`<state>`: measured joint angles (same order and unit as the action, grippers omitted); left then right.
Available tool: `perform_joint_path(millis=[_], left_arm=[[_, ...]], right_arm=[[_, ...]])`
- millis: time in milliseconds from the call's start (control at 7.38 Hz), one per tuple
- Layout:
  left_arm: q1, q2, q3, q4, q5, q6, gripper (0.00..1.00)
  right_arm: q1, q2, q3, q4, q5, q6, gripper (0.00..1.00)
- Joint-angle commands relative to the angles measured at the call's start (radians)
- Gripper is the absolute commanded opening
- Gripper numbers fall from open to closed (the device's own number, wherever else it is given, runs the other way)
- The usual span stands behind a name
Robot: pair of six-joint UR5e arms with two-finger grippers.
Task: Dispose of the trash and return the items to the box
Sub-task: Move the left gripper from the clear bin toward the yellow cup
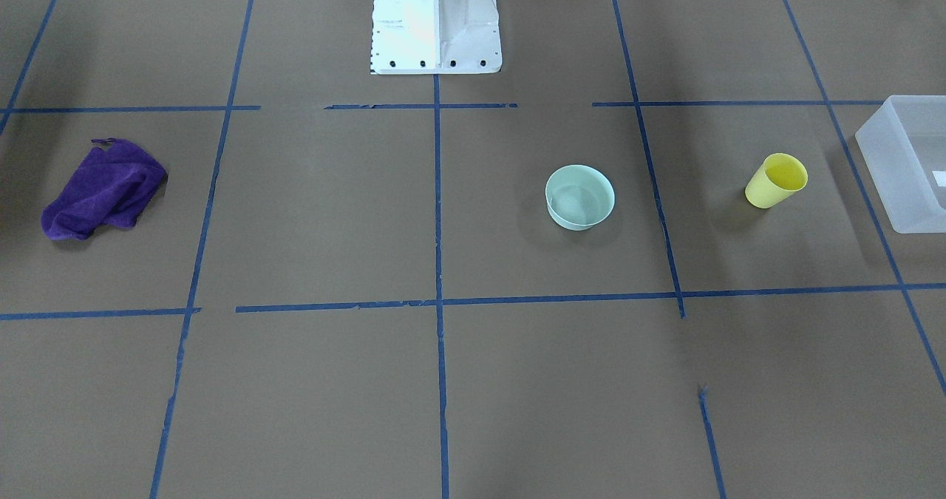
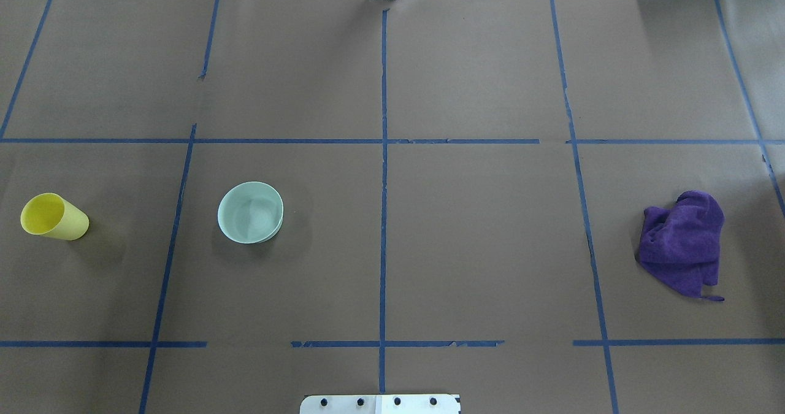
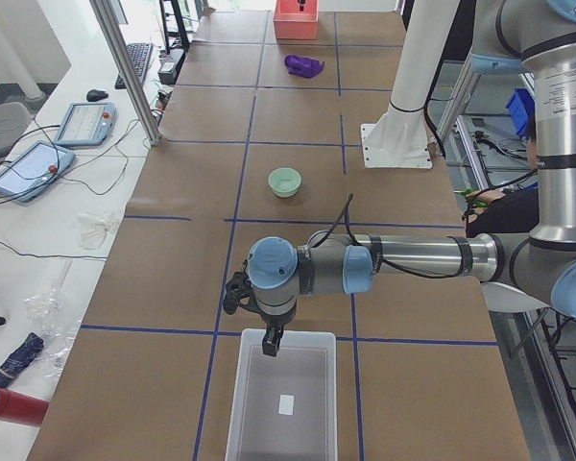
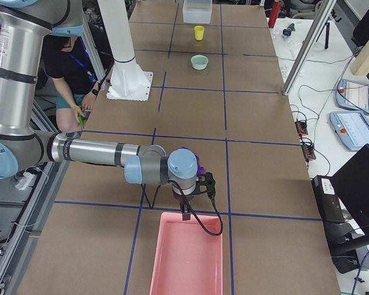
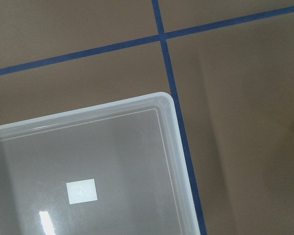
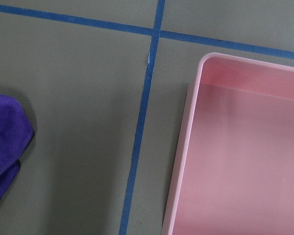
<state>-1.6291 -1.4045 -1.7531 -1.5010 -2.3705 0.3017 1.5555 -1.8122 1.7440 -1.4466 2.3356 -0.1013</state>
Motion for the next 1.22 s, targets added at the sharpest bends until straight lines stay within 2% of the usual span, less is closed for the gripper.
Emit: perform_joint_path(millis=[0,271,406,677,948,1084], left_arm=[[-0.002,-0.011,-0.008,-0.002,0.0,0.005,1.0],[0.003,-0.021,-0.011,-0.014,-0.003,0.007,1.0],[0.003,-0.03,-0.008,-0.063,0.0,0.005,1.0],[0.021,-0.083,0.004,-0.206,-0.001,0.004,1.0],[0.025,-0.103,0.023,-0.437,-0.006,-0.004,1.0],[0.025,-0.106,0.029,-0.553,-0.006,-0.025,1.0]], right_arm=[[0.0,0.001,0.0,0.0,0.001,0.002,1.0],[0.0,0.001,-0.003,-0.001,0.001,0.002,1.0],[0.0,0.001,-0.003,-0.001,0.002,0.009,1.0],[-0.002,0.017,0.026,0.055,0.007,0.014,1.0],[-0.002,0.051,0.022,0.19,0.004,0.017,1.0],[-0.003,0.059,0.017,0.221,0.004,0.017,1.0]])
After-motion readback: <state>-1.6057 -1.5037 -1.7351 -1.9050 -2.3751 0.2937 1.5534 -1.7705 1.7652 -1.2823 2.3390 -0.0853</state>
